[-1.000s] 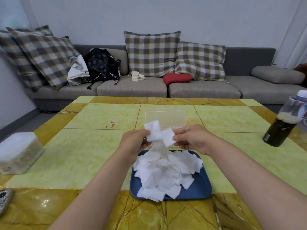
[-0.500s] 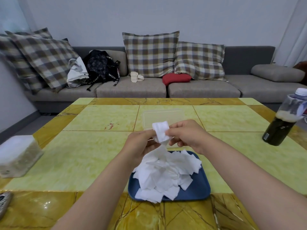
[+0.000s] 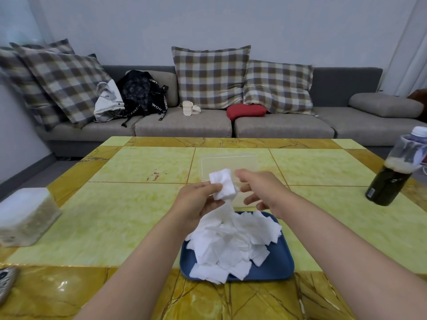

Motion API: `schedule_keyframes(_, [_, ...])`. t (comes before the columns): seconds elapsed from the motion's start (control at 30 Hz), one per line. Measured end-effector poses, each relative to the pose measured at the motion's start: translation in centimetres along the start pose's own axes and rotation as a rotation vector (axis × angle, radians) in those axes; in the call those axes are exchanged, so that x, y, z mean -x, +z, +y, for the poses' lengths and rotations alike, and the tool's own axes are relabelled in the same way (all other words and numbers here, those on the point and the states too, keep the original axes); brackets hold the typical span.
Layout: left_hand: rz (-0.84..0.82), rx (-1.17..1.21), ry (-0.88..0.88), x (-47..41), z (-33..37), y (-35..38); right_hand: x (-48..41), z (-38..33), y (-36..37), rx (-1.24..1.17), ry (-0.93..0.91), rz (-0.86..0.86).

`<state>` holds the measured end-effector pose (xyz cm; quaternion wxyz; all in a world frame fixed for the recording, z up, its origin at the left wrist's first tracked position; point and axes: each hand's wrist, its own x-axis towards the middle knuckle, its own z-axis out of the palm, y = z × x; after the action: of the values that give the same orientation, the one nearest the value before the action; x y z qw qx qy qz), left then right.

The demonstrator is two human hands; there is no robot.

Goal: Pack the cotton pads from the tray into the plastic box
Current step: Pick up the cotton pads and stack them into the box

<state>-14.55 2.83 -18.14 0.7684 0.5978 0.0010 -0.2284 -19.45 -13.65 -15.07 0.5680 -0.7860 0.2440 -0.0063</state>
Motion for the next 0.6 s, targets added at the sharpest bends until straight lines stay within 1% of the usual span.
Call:
schedule_keyframes(0.03, [-0.021, 0.058, -0.015, -0.1, 0.1, -0.1, -0.2, 0.1, -0.2, -0.036, 0.077, -0.027])
schedule_keyframes(0.1, [-0.072, 0.117, -0.036, -0.2, 0.2, -0.2, -0.4, 0.4, -0.4, -0.095, 0.201, -0.185])
schedule_keyframes(0.13, [-0.092, 0.113, -0.043, -0.2, 0.2, -0.1, -0.5, 0.6, -0.3, -0.129, 0.219, -0.263])
schedule_keyframes(0.17, [-0.106, 0.103, -0.048, -0.3, 0.2, -0.1, -0.5, 0.7, -0.1, -0.177, 0.213, -0.302])
schedule_keyframes(0.2, [-0.110, 0.100, -0.051, -0.4, 0.2, -0.2, -0.7, 0.7, 0.0, -0.227, 0.193, -0.296])
schedule_keyframes(0.3, [-0.069, 0.169, -0.049, -0.7, 0.2, -0.5, -1.1, 0.7, 0.0, -0.331, 0.098, -0.167])
schedule_keyframes(0.37, [0.044, 0.186, -0.020, -1.1, 0.2, -1.1, -1.2, 0.9, -0.4, -0.325, 0.016, -0.127])
schedule_keyframes(0.43, [0.153, 0.137, 0.011, -1.4, 0.1, -1.7, -1.1, 1.0, -0.8, -0.285, -0.061, -0.145])
schedule_keyframes(0.47, [0.171, 0.102, 0.020, -1.4, 0.1, -1.9, -1.0, 0.9, -0.9, -0.254, -0.093, -0.159])
schedule_keyframes(0.53, [0.139, 0.029, 0.020, -1.1, 0.0, -1.9, -0.6, 0.6, -1.0, -0.182, -0.148, -0.174])
schedule_keyframes(0.6, [0.069, -0.027, 0.018, -0.7, 0.0, -1.4, -0.5, 0.4, -1.0, -0.132, -0.192, -0.173])
